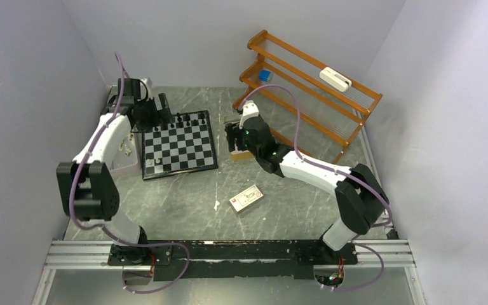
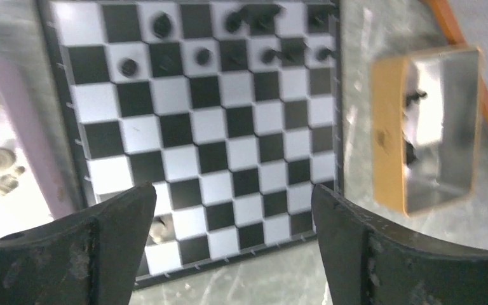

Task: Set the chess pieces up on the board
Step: Pick up the chess piece from the storage box.

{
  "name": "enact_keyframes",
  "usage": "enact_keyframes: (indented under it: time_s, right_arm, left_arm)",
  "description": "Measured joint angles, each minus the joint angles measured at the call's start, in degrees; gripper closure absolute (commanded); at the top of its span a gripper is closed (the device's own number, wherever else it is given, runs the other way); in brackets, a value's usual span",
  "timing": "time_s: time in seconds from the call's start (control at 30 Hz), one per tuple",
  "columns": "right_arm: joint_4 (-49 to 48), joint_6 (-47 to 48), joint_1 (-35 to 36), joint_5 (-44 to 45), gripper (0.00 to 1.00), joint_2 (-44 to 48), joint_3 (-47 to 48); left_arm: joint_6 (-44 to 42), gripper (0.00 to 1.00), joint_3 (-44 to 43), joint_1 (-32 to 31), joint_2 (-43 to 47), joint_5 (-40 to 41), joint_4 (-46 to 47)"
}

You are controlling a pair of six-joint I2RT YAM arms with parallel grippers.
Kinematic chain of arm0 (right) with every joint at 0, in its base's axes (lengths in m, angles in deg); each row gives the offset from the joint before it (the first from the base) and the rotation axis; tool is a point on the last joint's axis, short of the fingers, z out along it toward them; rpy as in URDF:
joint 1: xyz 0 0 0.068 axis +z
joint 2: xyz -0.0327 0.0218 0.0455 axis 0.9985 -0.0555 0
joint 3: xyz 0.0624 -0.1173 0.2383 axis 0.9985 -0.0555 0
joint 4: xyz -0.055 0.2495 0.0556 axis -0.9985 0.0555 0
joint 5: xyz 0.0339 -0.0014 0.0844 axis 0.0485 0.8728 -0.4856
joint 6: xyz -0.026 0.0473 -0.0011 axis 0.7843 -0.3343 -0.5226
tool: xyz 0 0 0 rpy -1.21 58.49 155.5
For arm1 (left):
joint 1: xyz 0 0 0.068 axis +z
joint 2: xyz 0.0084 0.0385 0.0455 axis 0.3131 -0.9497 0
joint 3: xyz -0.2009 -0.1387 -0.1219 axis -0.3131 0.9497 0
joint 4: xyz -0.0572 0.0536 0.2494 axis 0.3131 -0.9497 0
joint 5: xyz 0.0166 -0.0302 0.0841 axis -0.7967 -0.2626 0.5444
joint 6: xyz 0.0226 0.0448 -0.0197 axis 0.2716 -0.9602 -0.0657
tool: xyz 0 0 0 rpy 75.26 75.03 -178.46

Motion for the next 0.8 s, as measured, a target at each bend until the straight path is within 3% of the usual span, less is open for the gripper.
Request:
enact_keyframes:
  time_s: [0.27,0.63,0.8]
  right_arm:
    - [0.8,3.8,-7.2,-2.3,0.51,-8.9,4.7]
    - [4.1,11.6,-9.8,-5.1,0.56,-20.7,15.0]
    - [6.5,7.0,-10.9,-4.8,0.55,-24.5,20.5]
  left_arm:
    - [-1.0,0.0,15.6,-6.4,15.4,-5.9,3.6]
    - [-2.2,0.0,25.2,-6.4,24.1,-4.9,3.8]
    - [-2.3,0.0,25.3,-6.4,24.5,-4.9,3.9]
